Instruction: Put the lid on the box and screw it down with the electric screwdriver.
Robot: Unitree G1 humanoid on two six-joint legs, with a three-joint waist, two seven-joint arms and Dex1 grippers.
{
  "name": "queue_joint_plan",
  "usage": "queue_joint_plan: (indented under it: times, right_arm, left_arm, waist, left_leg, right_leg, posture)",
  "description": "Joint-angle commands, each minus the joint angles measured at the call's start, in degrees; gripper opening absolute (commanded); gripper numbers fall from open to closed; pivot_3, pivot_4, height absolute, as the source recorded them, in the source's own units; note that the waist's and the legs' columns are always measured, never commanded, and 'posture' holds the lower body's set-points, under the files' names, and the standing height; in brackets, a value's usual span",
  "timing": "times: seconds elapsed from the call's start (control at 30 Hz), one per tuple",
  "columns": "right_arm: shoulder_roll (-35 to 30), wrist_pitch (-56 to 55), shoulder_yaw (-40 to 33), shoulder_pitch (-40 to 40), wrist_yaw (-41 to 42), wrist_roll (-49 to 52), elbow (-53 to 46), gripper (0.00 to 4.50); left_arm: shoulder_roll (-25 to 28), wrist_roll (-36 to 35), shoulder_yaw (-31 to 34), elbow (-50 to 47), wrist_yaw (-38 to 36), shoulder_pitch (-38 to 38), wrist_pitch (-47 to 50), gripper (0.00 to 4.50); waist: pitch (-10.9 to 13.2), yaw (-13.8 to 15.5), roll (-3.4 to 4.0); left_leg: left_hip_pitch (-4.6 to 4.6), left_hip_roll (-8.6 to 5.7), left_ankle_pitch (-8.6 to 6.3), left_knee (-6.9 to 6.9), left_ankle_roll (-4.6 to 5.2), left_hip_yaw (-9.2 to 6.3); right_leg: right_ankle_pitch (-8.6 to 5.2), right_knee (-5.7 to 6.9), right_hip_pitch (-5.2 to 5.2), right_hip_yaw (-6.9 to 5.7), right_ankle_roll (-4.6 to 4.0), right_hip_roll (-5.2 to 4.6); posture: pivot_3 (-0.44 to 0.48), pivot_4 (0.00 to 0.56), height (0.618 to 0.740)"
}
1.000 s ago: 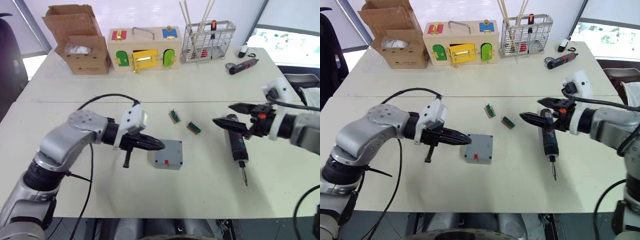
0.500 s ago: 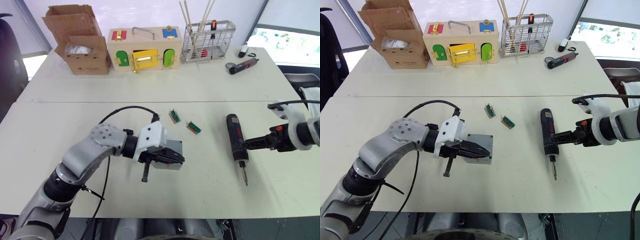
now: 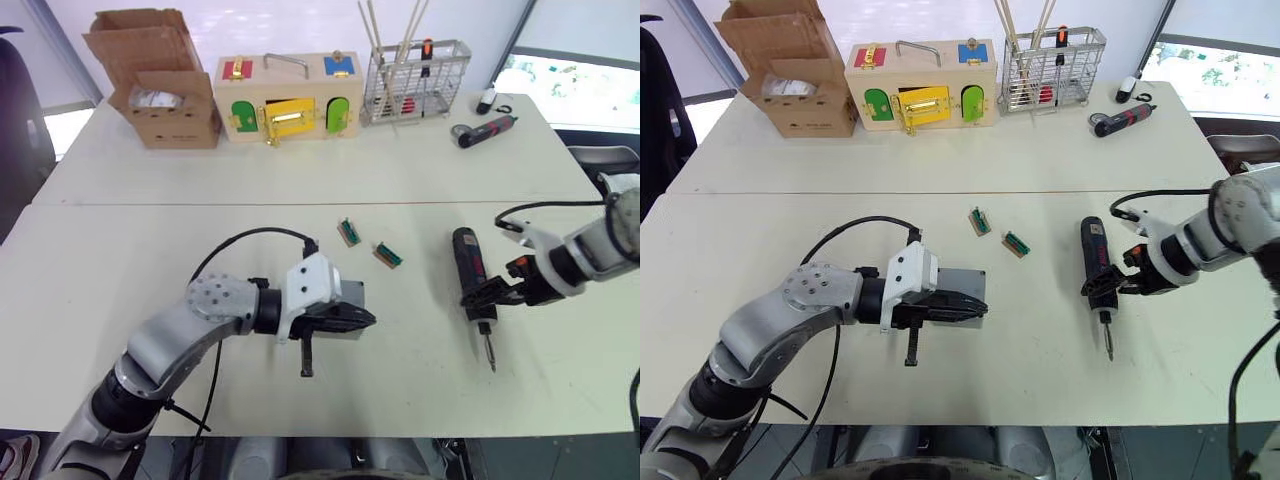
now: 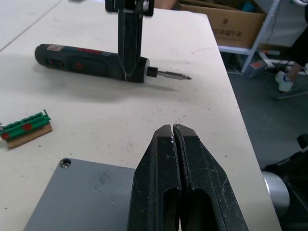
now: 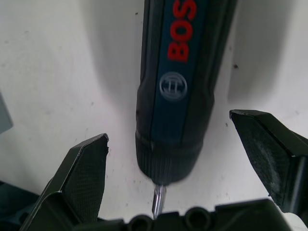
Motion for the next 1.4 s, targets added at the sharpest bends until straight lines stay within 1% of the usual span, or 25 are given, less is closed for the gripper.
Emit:
queue_joint_plan:
  times: [0.03,0.27,0.3,0.33,0.4,0.43,0.57,0.8,0.93,1.0,1.07,1.13,1.17,1.2,1.23,1.27,1.33,1.37,1.4]
  right_arm:
    - [0.3,0.29,1.54,-1.25,1.46,-3.51,-0.53,4.48]
    - [2.65,0.29,4.66,0.93,4.2,-9.58,-1.76,4.48]
    - [3.02,0.29,4.76,1.59,4.31,-10.81,-2.4,3.97]
    - [3.46,0.29,4.78,2.32,4.69,-11.8,-3.0,3.77]
    - [4.32,0.29,4.67,2.95,5.23,-13.4,-3.01,3.11]
    - [4.86,0.29,4.58,2.95,5.34,-14.16,-2.64,2.91]
    - [6.55,0.29,4.93,3.16,6.02,-17.36,-3.97,1.88]
    - [3.74,0.29,6.6,7.19,10.99,-20.64,-9.78,1.83]
    - [4.97,0.28,4.29,8.22,12.08,-22.7,-10.2,1.83]
    - [5.9,-1.14,2.08,7.96,11.74,-25.22,-9.58,1.83]
    - [7.13,-0.58,-2.18,4.52,11.84,-26.58,-6.4,1.83]
    - [6.54,0.21,-5.67,-0.28,13.19,-26.46,-4.15,1.83]
    - [5.58,0.29,-6.84,-2.7,13.66,-25.13,-2.56,1.83]
    - [4.43,0.29,-7.33,-4.31,14.35,-23.92,-1.9,1.83]
    - [3.09,0.29,-8.79,-5.82,15.16,-23.27,-2.23,1.83]
    - [1.83,0.29,-10.82,-8.19,15.08,-22.41,-1.15,1.83]
    - [-0.52,0.29,-15.19,-12.55,16.0,-20.31,-1.11,1.83]
    - [-0.36,0.29,-17.94,-15.04,15.03,-18.99,0.44,1.83]
    - [0.62,0.29,-22.17,-16.35,13.72,-17.71,0.56,1.83]
  left_arm:
    - [0.53,-1.65,2.0,-2.72,0.88,0.24,0.58,0.0]
    - [1.12,-1.89,2.2,-3.1,2.44,-0.32,1.02,0.0]
    - [1.38,-2.18,2.42,-3.52,2.6,-0.02,1.23,0.0]
    - [1.62,-2.48,2.64,-3.88,2.72,0.21,1.48,0.0]
    - [1.91,-2.85,2.85,-4.04,2.83,0.23,1.78,0.0]
    - [2.04,-2.93,2.88,-3.86,2.81,0.11,1.78,0.0]
    - [2.29,-3.42,2.95,-3.42,2.76,-0.51,1.9,0.0]
    - [2.52,-3.6,2.93,-2.93,2.79,-1.31,1.94,0.0]
    - [3.08,-3.85,3.31,-2.65,2.81,-0.87,1.84,0.0]
    - [3.75,-4.0,3.67,-2.24,2.41,-0.61,1.76,0.0]
    - [5.5,-3.54,4.55,-0.96,1.34,-0.28,1.4,0.0]
    - [7.7,-3.64,6.24,0.78,-0.42,0.0,0.68,0.0]
    - [8.69,-3.81,7.11,1.95,-1.56,-0.19,0.21,0.0]
    - [9.33,-3.95,7.7,3.02,-2.49,-0.49,-0.22,0.0]
    - [9.89,-4.0,8.19,4.29,-3.46,-1.0,-0.66,0.0]
    - [10.45,-3.8,8.51,5.77,-4.5,-1.75,-1.01,0.0]
    - [11.85,-3.31,9.19,9.16,-7.07,-3.19,-2.1,0.0]
    - [12.23,-3.34,9.37,10.79,-8.36,-4.21,-2.46,0.0]
    - [12.18,-3.68,9.46,12.62,-9.53,-5.66,-2.61,0.0]
  waist:
    - [0.0,0.08,0.0]
    - [-0.05,0.06,-0.08]
    - [-0.09,0.05,-0.15]
    - [-0.13,0.05,-0.22]
    - [-0.23,0.05,-0.38]
    - [-0.28,0.04,-0.47]
    - [-0.54,-0.11,-0.89]
    - [-0.64,0.38,-1.05]
    - [-0.7,1.18,-1.14]
    - [-0.83,1.14,-1.35]
    - [-0.86,1.02,-1.4]
    - [-0.75,0.51,-1.23]
    - [-0.55,0.31,-0.9]
    - [-0.18,0.21,-0.3]
    - [0.05,0.16,0.15]
    - [0.1,0.26,0.36]
    - [0.13,0.58,0.43]
    - [0.15,0.65,0.44]
    - [0.15,0.64,0.44]
  left_leg:
    - [-0.04,0.0,0.0,0.0,0.0,0.0]
    - [0.13,0.0,0.0,0.02,0.0,-0.07]
    - [0.14,0.0,0.0,0.02,0.0,-0.1]
    - [0.14,0.0,0.0,0.02,0.0,-0.11]
    - [0.14,0.01,0.0,0.01,0.0,-0.17]
    - [0.14,0.01,0.0,0.01,0.0,-0.18]
    - [0.17,0.02,0.0,0.01,0.0,-0.22]
    - [0.18,0.03,-0.01,-0.03,-0.01,-0.27]
    - [0.18,0.03,-0.03,-0.06,0.03,-0.28]
    - [0.18,0.03,-0.03,-0.06,0.03,-0.28]
    - [0.18,0.05,-0.03,-0.05,0.03,-0.28]
    - [0.19,0.06,-0.01,-0.05,0.01,-0.19]
    - [0.19,0.06,0.0,-0.05,-0.02,-0.16]
    - [0.17,0.06,0.02,-0.04,-0.04,-0.12]
    - [0.11,0.01,0.02,-0.04,-0.04,-0.03]
    - [0.02,-0.01,0.02,-0.05,-0.04,0.02]
    - [-0.44,0.0,0.01,-0.06,-0.02,-0.01]
    - [-0.88,0.02,0.03,-0.04,-0.05,-0.02]
    - [-1.11,0.02,0.07,-0.04,-0.13,0.02]
  right_leg:
    - [0.0,-0.01,-0.02,0.0,0.0,0.0]
    - [0.01,-0.14,0.22,-0.06,0.0,0.01]
    - [0.01,-0.18,0.26,-0.08,-0.01,0.01]
    - [0.01,-0.2,0.28,-0.1,-0.01,0.01]
    - [0.01,-0.23,0.31,-0.14,-0.01,0.01]
    - [0.01,-0.26,0.33,-0.15,-0.01,0.01]
    - [0.02,-0.32,0.39,-0.18,-0.03,0.01]
    - [0.03,-0.46,0.45,-0.24,-0.03,-0.02]
    - [0.03,-0.54,0.45,-0.25,-0.03,-0.01]
    - [0.04,-0.56,0.48,-0.25,-0.04,-0.02]
    - [0.07,-0.57,0.48,-0.26,-0.08,-0.01]
    - [0.14,-0.58,0.46,-0.2,-0.18,0.01]
    - [0.16,-0.58,0.41,-0.16,-0.21,0.02]
    - [0.17,-0.56,0.38,-0.14,-0.23,0.01]
    - [0.17,-0.53,0.28,-0.08,-0.22,-0.04]
    - [0.17,-0.5,0.15,-0.05,-0.21,-0.05]
    - [0.16,-0.42,-0.33,-0.09,-0.19,-0.01]
    - [0.16,-0.28,-0.86,-0.11,-0.19,0.04]
    - [0.16,-0.16,-1.16,-0.11,-0.19,0.04]
  posture:
    - [0.0,0.15,0.74]
    - [0.0,0.15,0.74]
    - [0.0,0.15,0.74]
    - [0.0,0.15,0.74]
    - [0.0,0.15,0.74]
    - [0.0,0.15,0.74]
    - [0.0,0.15,0.74]
    - [0.0,0.15,0.74]
    - [0.0,0.15,0.74]
    - [0.0,0.15,0.74]
    - [0.0,0.15,0.74]
    - [0.0,0.15,0.74]
    - [0.0,0.15,0.74]
    - [0.0,0.15,0.74]
    - [0.0,0.15,0.74]
    - [0.0,0.15,0.74]
    - [0.0,0.15,0.74]
    - [0.0,0.15,0.74]
    - [0.0,0.15,0.74]
